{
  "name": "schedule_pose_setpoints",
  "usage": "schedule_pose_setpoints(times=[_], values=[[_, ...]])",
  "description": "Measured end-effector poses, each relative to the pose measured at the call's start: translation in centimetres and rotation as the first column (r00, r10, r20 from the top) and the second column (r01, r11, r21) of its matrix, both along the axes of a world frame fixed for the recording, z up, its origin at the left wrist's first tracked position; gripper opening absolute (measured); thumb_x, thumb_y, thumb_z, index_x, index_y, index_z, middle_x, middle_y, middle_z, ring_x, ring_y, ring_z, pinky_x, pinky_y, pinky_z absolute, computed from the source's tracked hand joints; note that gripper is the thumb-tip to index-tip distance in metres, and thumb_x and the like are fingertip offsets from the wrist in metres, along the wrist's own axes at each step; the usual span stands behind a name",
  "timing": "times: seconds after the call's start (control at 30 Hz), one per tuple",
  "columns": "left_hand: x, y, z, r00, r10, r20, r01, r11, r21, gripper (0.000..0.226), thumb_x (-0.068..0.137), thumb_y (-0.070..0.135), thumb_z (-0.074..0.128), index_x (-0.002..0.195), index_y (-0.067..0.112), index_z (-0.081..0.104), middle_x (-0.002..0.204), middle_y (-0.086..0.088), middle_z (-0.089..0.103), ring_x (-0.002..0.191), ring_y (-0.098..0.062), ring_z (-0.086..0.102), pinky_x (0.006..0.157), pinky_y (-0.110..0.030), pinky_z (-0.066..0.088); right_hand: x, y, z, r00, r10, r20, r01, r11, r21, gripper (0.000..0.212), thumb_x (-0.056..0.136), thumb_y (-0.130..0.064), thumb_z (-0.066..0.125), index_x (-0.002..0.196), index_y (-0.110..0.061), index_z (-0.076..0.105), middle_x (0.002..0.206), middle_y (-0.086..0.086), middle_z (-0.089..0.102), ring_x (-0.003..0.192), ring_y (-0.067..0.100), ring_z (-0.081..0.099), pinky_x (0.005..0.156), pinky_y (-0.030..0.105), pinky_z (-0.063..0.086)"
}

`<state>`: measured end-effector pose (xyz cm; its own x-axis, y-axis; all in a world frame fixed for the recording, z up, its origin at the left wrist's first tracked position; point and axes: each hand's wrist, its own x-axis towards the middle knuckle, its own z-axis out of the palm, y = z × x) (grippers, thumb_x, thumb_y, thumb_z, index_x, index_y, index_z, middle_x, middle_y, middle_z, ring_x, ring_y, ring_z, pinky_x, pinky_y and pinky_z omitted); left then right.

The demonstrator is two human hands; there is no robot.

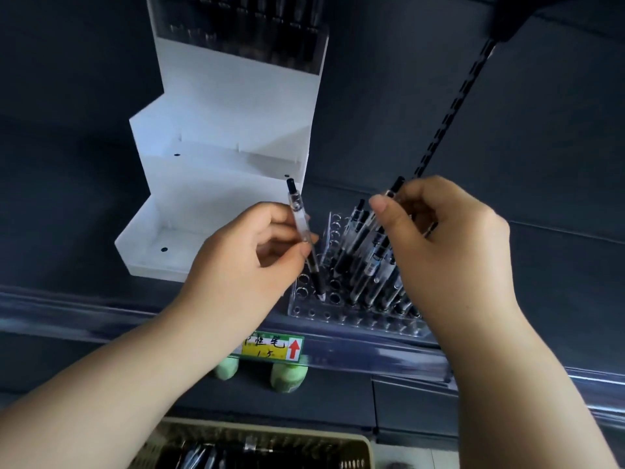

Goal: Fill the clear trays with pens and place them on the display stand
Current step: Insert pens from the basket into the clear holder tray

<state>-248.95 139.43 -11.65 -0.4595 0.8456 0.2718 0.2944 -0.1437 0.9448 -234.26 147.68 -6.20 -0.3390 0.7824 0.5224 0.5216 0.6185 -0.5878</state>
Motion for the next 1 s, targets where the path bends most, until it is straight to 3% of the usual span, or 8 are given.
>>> schedule_pose_setpoints(times=[0.13, 0.37, 0.63, 1.0], values=[[-0.3, 0.4, 0.0, 1.0, 0.016, 0.025, -0.016, 1.0, 0.005, 0.02, 0.082, 0.014, 0.067, 0.092, 0.031, 0.063, 0.088, 0.014, 0.072, 0.086, -0.005, 0.068, 0.083, -0.033, 0.051, -0.3, 0.2, -0.4, 0.998, -0.011, 0.057, 0.009, 1.0, 0.028, 0.012, 0.084, -0.04, 0.062, 0.081, -0.029, 0.058, 0.066, -0.02, 0.05, 0.067, 0.008, 0.051, 0.054, 0.019, 0.039], [0.1, 0.5, -0.4, 0.999, 0.006, 0.05, -0.005, 1.0, -0.015, 0.019, 0.08, 0.017, 0.067, 0.092, 0.031, 0.064, 0.09, 0.013, 0.072, 0.087, -0.005, 0.067, 0.081, -0.028, 0.05, -0.4, 0.3, -1.0, 0.993, 0.001, 0.118, -0.011, 0.996, 0.085, 0.017, 0.082, -0.028, 0.069, 0.097, -0.022, 0.066, 0.081, -0.008, 0.064, 0.081, 0.02, 0.058, 0.068, 0.031, 0.048], [0.5, 0.6, -0.2, 0.999, 0.01, 0.051, -0.009, 1.0, -0.012, 0.019, 0.079, 0.016, 0.067, 0.092, 0.03, 0.064, 0.089, 0.014, 0.072, 0.084, -0.003, 0.067, 0.078, -0.025, 0.05, -0.5, 0.3, -1.4, 0.994, -0.018, 0.111, 0.003, 0.99, 0.14, 0.027, 0.076, -0.028, 0.075, 0.1, -0.023, 0.066, 0.078, -0.011, 0.062, 0.079, 0.017, 0.053, 0.061, 0.032, 0.047], [0.6, 0.8, -0.2, 1.0, 0.014, 0.015, -0.014, 1.0, -0.011, 0.02, 0.08, 0.017, 0.067, 0.094, 0.031, 0.063, 0.089, 0.015, 0.071, 0.085, -0.002, 0.067, 0.078, -0.023, 0.054, -0.7, 0.6, -2.0, 0.987, -0.073, 0.144, 0.031, 0.96, 0.278, 0.02, 0.078, -0.024, 0.074, 0.097, -0.019, 0.072, 0.082, -0.003, 0.069, 0.085, 0.023, 0.059, 0.06, 0.026, 0.043]])
